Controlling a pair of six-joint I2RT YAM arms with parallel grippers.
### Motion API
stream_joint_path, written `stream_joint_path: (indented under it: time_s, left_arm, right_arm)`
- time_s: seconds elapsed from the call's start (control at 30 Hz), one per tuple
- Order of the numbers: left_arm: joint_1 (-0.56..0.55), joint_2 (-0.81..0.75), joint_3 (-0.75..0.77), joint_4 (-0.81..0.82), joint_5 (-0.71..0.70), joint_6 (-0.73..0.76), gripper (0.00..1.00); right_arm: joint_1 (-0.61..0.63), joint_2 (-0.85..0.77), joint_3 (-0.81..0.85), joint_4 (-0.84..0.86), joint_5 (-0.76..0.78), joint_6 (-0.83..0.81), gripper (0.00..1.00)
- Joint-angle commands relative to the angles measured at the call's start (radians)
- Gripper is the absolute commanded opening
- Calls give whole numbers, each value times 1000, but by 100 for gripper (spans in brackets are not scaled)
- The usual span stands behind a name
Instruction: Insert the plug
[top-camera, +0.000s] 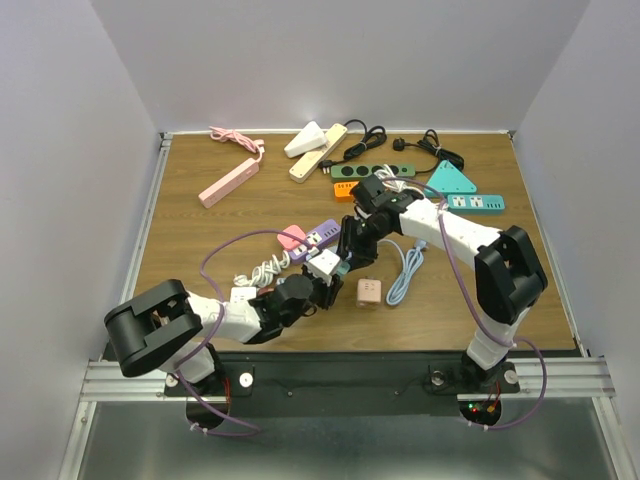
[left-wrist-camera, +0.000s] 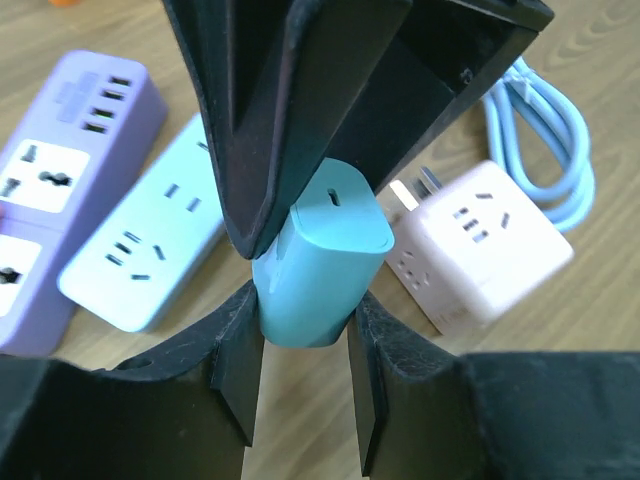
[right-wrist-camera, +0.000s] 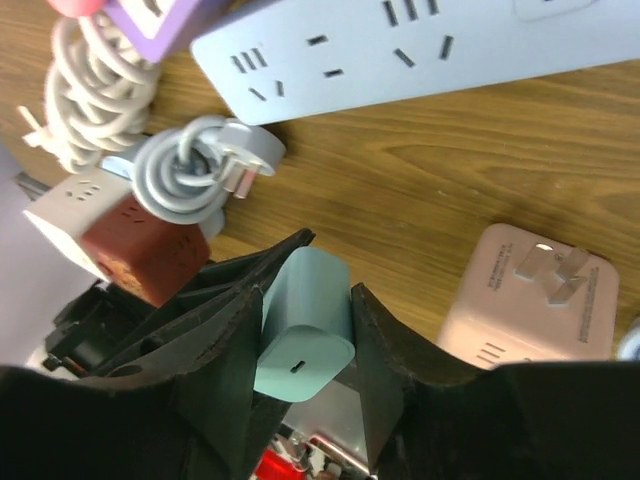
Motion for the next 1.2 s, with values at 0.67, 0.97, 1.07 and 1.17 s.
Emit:
stream_joint_path:
  time_s: [0.67,0.97,1.07,1.17]
  left_arm:
    - [120,-22,36,19,506,-77,0]
    - [128,-34,53,3,528,-81,0]
    - [129,-43,52,13,532,-94,0]
    - [129,-54,48,31,537,-118,0]
  right_arm:
    - [-116,-281,11,-16,9,-423,88]
    - [-99,-313,-69,-4,-175,-447,88]
    - [-91,-309,-92,21,-186,-440,88]
    - [-58,-306,-112,41,-206,-429,88]
